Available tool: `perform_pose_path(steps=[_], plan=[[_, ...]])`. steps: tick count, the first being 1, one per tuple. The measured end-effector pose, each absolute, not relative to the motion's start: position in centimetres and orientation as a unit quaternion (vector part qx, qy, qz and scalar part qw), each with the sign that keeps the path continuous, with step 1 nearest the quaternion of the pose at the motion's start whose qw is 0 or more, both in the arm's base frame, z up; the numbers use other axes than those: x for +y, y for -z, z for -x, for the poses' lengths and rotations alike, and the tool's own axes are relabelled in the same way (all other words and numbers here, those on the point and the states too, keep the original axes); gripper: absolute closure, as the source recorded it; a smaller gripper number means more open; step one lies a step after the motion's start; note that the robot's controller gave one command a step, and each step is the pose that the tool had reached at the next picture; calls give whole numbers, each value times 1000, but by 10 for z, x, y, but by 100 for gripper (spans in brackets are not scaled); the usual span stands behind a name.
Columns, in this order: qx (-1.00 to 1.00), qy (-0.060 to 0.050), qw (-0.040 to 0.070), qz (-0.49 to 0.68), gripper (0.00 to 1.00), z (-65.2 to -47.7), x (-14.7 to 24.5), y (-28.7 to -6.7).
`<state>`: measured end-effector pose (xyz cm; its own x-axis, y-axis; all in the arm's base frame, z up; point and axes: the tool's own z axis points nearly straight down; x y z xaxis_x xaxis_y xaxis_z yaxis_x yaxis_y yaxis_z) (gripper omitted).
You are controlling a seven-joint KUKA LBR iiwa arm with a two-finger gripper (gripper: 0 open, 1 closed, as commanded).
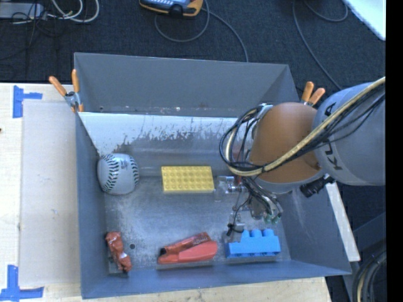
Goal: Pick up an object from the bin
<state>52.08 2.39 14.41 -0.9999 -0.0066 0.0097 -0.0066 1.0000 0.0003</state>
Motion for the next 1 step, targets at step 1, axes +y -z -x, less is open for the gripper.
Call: perform_pose_path(steps=[1], plan=[[-1000, 0, 1, -3, 0, -523, 24, -148]])
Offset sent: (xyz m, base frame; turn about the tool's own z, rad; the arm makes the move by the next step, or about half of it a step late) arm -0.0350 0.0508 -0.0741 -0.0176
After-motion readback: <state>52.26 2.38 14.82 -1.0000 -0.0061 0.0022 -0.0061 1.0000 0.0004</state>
